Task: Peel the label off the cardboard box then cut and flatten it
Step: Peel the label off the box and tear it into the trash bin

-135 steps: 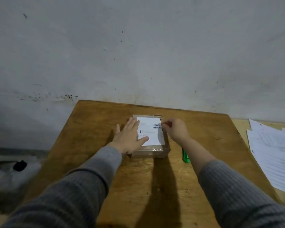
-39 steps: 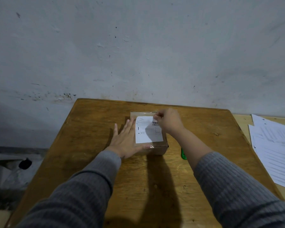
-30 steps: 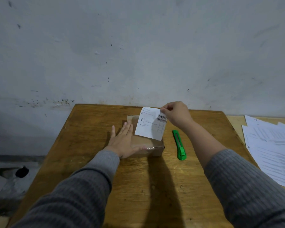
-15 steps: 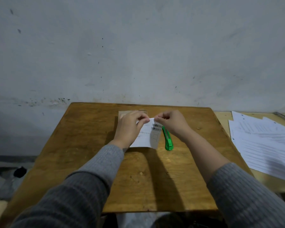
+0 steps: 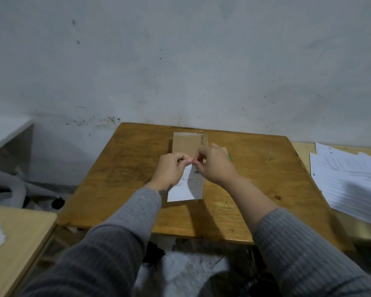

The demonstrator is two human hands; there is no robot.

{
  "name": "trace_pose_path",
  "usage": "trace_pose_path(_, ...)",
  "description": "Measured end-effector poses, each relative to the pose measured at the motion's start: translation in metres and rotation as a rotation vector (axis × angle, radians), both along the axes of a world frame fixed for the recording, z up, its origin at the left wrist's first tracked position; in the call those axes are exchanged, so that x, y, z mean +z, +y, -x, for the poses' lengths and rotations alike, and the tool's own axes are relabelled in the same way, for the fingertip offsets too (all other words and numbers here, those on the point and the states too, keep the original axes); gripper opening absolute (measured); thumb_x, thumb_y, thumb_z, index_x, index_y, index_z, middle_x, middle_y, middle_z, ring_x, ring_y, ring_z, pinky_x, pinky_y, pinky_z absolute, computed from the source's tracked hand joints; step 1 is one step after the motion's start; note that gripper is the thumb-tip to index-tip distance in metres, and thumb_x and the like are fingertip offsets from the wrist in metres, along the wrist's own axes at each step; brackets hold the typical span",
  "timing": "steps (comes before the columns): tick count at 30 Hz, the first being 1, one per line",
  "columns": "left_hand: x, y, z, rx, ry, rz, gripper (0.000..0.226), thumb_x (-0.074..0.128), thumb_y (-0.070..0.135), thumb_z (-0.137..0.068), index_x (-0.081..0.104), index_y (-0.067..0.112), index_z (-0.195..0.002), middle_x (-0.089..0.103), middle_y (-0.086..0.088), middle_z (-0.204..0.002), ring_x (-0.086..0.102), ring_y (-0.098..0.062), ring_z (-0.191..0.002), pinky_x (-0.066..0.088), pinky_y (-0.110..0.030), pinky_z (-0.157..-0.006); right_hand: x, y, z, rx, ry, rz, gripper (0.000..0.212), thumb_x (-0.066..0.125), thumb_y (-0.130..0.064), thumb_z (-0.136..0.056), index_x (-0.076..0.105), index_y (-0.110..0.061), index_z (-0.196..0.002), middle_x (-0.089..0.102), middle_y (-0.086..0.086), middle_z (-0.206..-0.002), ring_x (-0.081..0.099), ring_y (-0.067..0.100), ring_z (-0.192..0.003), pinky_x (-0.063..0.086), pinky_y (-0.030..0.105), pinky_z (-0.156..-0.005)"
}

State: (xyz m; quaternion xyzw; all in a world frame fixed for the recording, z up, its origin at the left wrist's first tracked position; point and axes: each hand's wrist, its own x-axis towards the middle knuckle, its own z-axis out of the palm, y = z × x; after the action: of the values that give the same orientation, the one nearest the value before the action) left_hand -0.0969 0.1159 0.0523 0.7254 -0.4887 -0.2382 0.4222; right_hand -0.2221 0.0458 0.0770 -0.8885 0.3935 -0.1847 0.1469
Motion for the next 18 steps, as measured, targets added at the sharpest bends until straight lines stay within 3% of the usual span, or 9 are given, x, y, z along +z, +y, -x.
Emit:
trace_pose_path(3, 0.001, 0.023, -0.006, 0.025, 0.057, -0.014, 0.016, 0.057, 0.023, -0.094, 0.072, 0.018, -0.094, 0.071, 0.003, -0.091, 0.062, -0.013, -0.082, 0.049, -0.022, -0.067, -0.001, 0.030, -0.005, 0.026, -0.067, 0.064, 0.009, 0.063, -0.026, -0.084, 0.066, -0.020, -0.078, 0.068, -0.004, -0.082, 0.054, 0.018, -0.093, 0.034, 0.033, -0.086)
trace_pose_path(6, -0.003, 0.054, -0.009, 0.072, 0.081, -0.023, 0.017, 0.056, 0.023, -0.095, 0.071, 0.015, -0.092, 0.069, 0.005, -0.089, 0.059, -0.009, -0.075, 0.042, -0.015, -0.056, -0.005, 0.067, -0.007, 0.046, -0.110, 0.100, 0.009, 0.064, -0.020, -0.084, 0.066, -0.016, -0.077, 0.066, -0.003, -0.079, 0.053, 0.017, -0.089, 0.033, 0.032, -0.083)
trace_pose_path(11, -0.011, 0.113, -0.009, 0.145, 0.209, 0.025, 0.007, 0.064, 0.018, -0.090, 0.069, 0.020, -0.086, 0.068, 0.003, -0.088, 0.062, -0.008, -0.082, 0.044, -0.018, -0.062, -0.018, 0.128, 0.010, -0.010, -0.181, 0.047, 0.003, 0.067, -0.019, -0.083, 0.067, -0.021, -0.082, 0.054, -0.016, -0.077, 0.049, 0.010, -0.088, 0.040, 0.030, -0.085)
trace_pose_path(14, -0.011, 0.146, -0.002, 0.022, 0.307, -0.080, 0.009, 0.073, 0.013, -0.082, 0.071, 0.017, -0.089, 0.071, 0.001, -0.088, 0.065, -0.010, -0.083, 0.048, -0.021, -0.061, -0.025, 0.152, 0.034, -0.049, -0.201, 0.027, 0.003, 0.069, -0.020, -0.082, 0.070, -0.021, -0.084, 0.052, -0.018, -0.077, 0.050, 0.010, -0.088, 0.046, 0.037, -0.085)
trace_pose_path(18, -0.007, 0.173, 0.026, -0.169, 0.233, -0.201, 0.022, 0.077, 0.009, -0.076, 0.068, 0.014, -0.096, 0.065, 0.008, -0.064, 0.061, -0.001, -0.063, 0.046, -0.021, -0.065, -0.026, 0.176, 0.064, -0.070, -0.217, 0.024, 0.002, 0.071, -0.020, -0.080, 0.071, -0.021, -0.082, 0.064, -0.013, -0.080, 0.051, 0.012, -0.085, 0.045, 0.040, -0.086)
